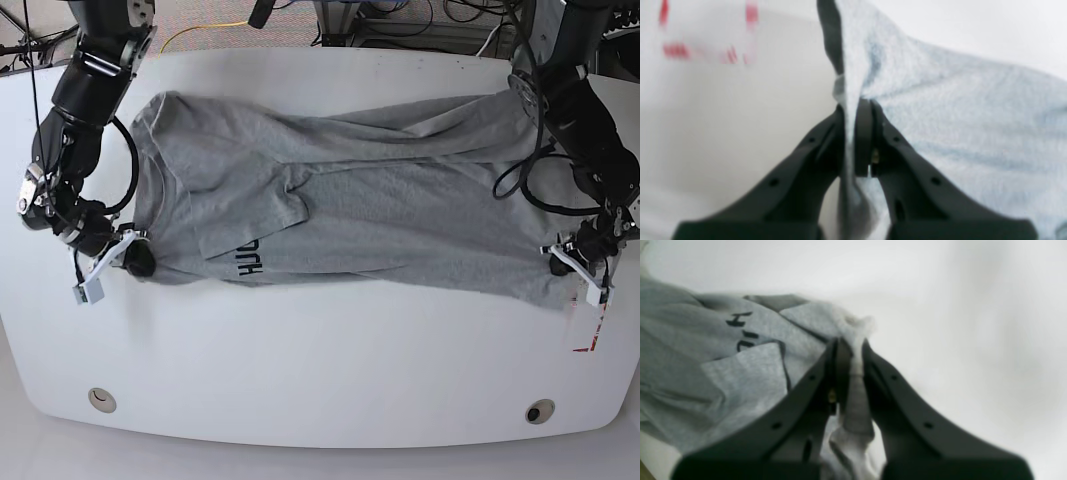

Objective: Fold the T-shirt properly
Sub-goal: 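Lift the hem with both grippers and fold it over toward the collar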

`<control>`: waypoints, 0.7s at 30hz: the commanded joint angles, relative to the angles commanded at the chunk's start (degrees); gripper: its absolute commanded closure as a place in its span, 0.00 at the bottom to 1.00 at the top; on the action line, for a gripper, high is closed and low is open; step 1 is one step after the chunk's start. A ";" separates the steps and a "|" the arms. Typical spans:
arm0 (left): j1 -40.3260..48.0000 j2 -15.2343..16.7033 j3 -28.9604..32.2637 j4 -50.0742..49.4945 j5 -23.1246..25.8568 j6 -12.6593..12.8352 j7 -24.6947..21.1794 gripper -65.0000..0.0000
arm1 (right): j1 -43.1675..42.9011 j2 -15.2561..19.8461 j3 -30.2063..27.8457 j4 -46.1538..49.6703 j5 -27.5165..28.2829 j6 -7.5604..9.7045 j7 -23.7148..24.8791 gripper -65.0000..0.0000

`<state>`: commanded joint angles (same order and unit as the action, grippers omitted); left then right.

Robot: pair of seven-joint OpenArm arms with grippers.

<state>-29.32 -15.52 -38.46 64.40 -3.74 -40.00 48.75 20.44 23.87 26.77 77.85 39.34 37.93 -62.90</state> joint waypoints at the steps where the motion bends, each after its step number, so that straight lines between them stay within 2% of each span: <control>1: -0.79 0.09 0.00 2.02 0.00 0.00 0.88 1.00 | 1.58 0.53 0.00 0.00 0.00 0.00 -0.62 1.00; 5: -4.31 1.85 0.09 8.62 -0.09 0.00 3.43 1.00 | 7.03 1.85 -1.14 0.09 0.00 0.00 -1.93 1.00; 12: -13.36 2.20 0.09 19.43 -0.09 0.00 10.29 1.00 | 18.73 7.38 -7.91 0.09 0.09 0.00 -2.73 1.00; 16: -19.60 2.20 0.53 21.98 -0.09 0.00 11.78 1.00 | 26.11 9.76 -10.64 0.09 0.09 0.00 -2.81 1.00; 21: -25.85 1.85 4.04 25.23 0.00 0.00 12.13 1.00 | 37.80 13.10 -16.62 0.09 0.18 0.09 -2.90 1.00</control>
<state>-55.16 -13.67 -34.42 89.63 -3.74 -40.00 60.88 58.24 36.97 10.15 77.93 39.52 38.02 -65.80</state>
